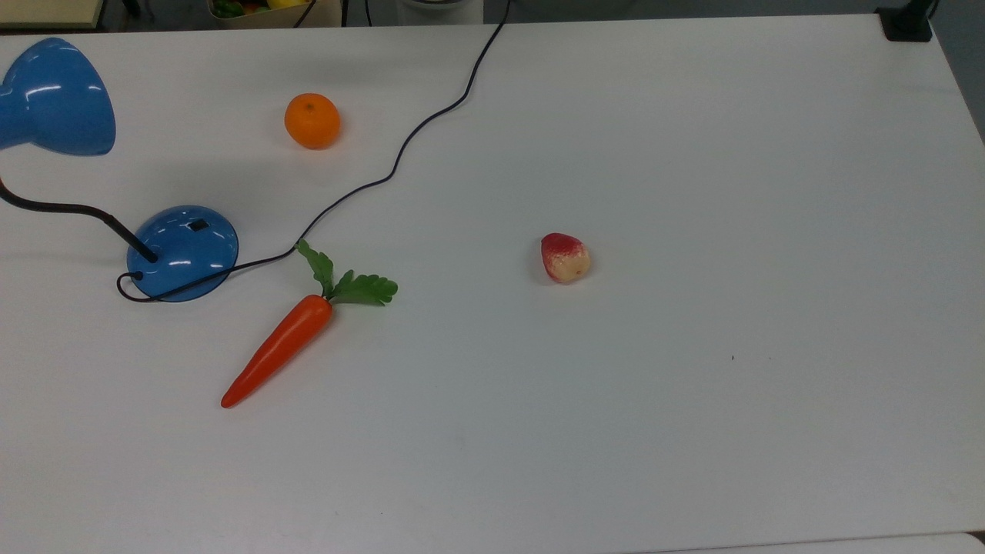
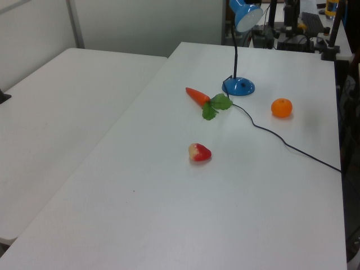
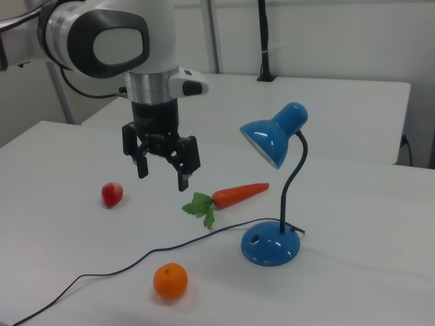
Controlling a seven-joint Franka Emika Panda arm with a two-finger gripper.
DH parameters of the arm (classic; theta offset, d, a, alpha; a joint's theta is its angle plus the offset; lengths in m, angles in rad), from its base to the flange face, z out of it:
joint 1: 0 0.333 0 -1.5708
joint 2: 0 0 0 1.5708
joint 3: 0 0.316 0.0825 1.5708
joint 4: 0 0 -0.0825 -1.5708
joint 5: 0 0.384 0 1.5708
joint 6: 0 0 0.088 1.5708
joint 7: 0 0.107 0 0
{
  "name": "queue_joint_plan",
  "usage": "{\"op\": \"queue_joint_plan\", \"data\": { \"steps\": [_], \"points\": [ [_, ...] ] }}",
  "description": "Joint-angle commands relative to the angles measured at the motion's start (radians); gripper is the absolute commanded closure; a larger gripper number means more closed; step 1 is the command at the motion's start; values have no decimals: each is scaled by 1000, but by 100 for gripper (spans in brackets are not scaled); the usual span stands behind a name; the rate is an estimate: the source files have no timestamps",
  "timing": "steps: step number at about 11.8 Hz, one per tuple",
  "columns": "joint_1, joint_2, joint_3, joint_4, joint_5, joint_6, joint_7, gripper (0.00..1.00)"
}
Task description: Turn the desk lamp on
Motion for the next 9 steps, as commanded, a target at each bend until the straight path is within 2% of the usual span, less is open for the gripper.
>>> {"op": "queue_joint_plan", "data": {
  "steps": [1,3,8,9],
  "points": [
    [5,-6,-6,15,-6,-30,-13,0],
    [-12,-6,-28,17,12,-1,12,0],
    [-15,-3,-22,17,62,6,66,0],
    [-15,-3,-20,17,65,24,111,0]
  ]
}}
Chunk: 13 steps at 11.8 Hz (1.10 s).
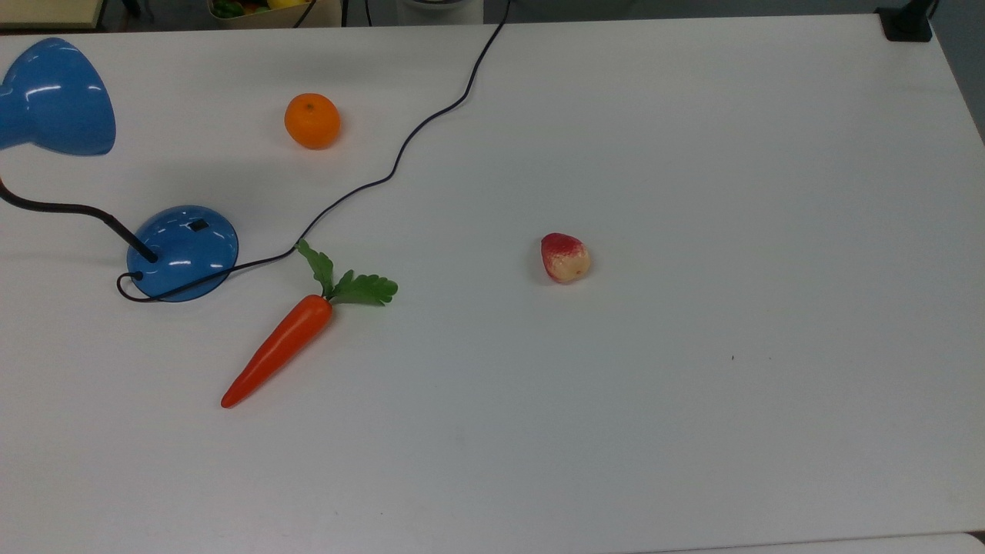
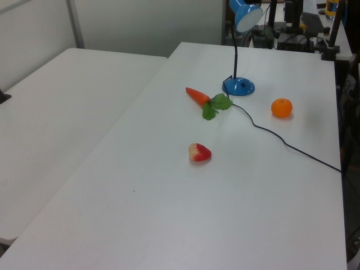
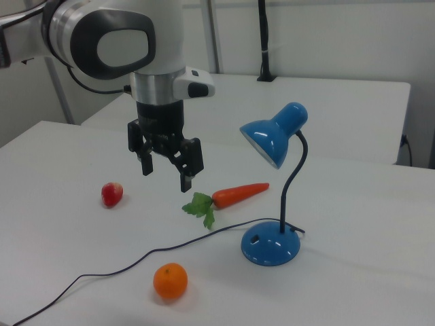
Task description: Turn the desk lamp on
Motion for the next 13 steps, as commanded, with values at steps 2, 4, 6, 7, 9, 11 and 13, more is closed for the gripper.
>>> {"op": "queue_joint_plan", "data": {
  "steps": [2,4,6,7,9,11,13],
  "points": [
    [-17,-3,4,0,80,134,216,0],
    [-25,-4,4,-5,86,150,269,11],
    [-52,-3,4,-12,129,204,297,21],
    [-81,-4,18,-29,137,253,323,21],
    [-187,-6,123,-63,140,317,363,40],
    [-212,-16,155,-120,145,392,378,65],
    [-265,-22,234,-211,160,525,471,88]
  ]
}}
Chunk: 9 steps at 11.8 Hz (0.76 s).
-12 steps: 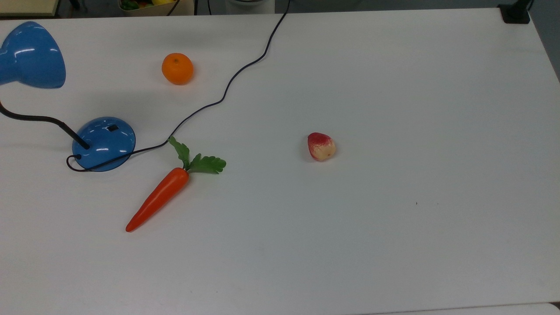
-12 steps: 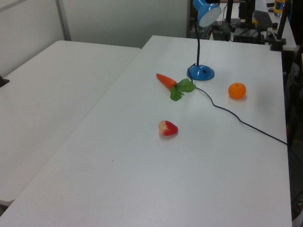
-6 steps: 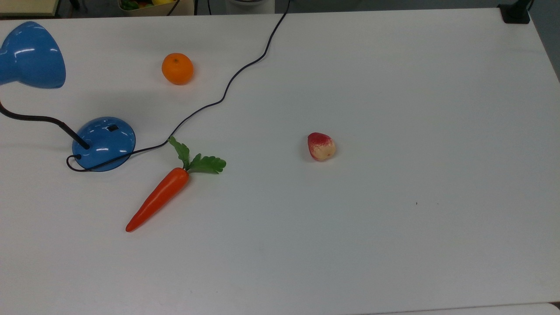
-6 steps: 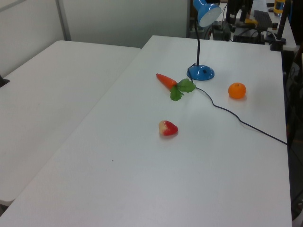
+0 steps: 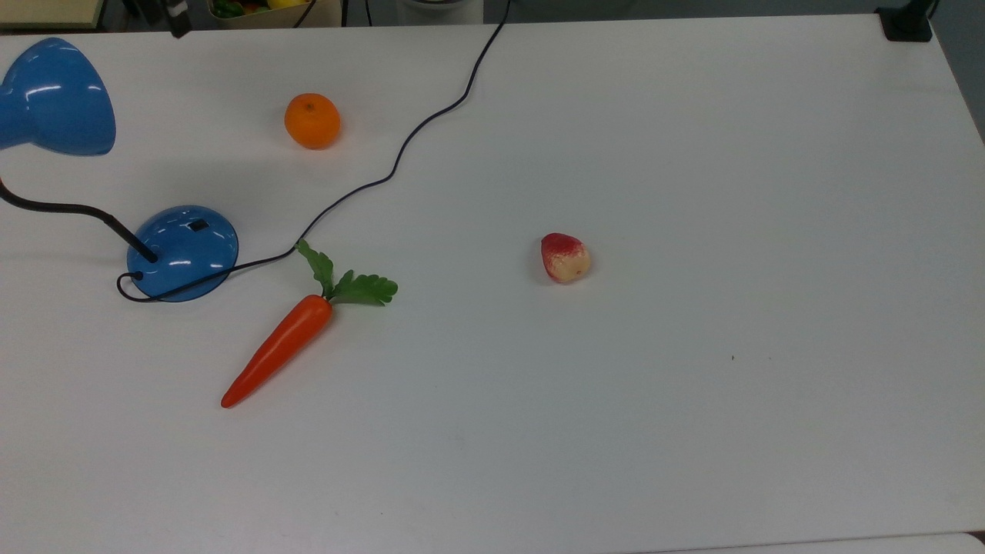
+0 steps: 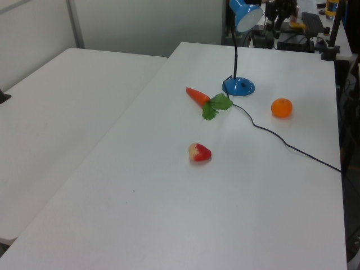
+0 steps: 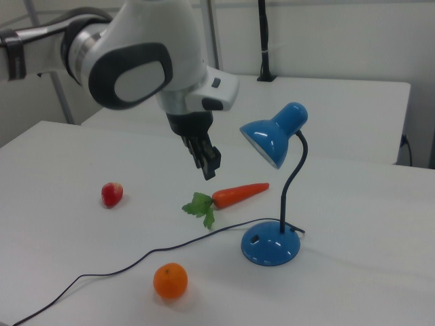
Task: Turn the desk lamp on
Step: 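Move the gripper down toward the switch on the blue lamp base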
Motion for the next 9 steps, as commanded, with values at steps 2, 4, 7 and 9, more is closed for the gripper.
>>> {"op": "queue_joint_plan", "data": {
  "steps": [2,4,7,9],
  "points": [
    [-85,-24,161,-205,25,283,159,100],
    [-66,5,166,-240,14,373,191,100],
    [-60,65,158,-240,-10,439,204,100],
    [-52,183,143,-231,-13,636,205,100]
  ]
}}
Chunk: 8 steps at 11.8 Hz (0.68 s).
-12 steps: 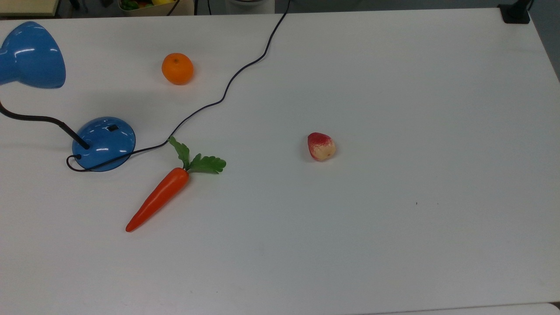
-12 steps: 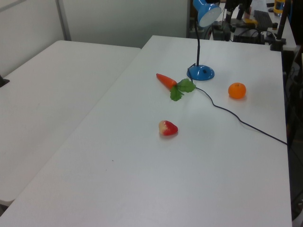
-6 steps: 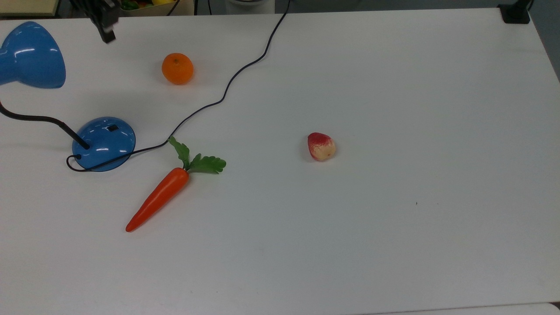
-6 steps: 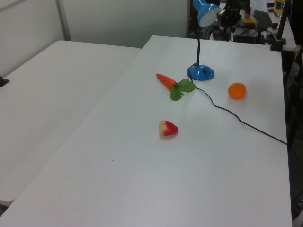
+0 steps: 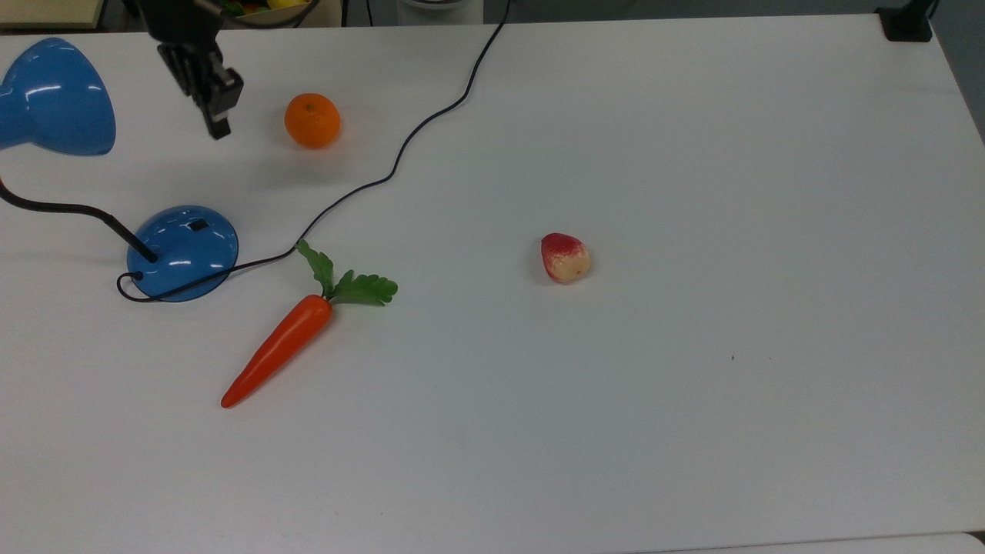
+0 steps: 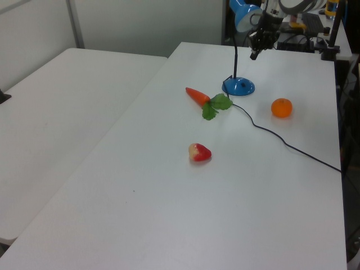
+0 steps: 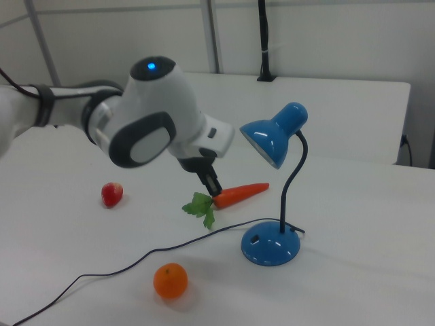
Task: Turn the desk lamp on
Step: 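Move the gripper down toward the switch on the blue lamp base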
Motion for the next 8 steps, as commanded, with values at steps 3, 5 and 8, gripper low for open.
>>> {"op": "queue_joint_plan", "data": {
  "steps": [3,5,8],
  "points": [
    [-7,116,-17,-15,-47,212,19,100],
    [-2,115,-17,-57,-60,216,17,100],
    [4,124,-17,-64,-70,223,22,100]
  ]
}}
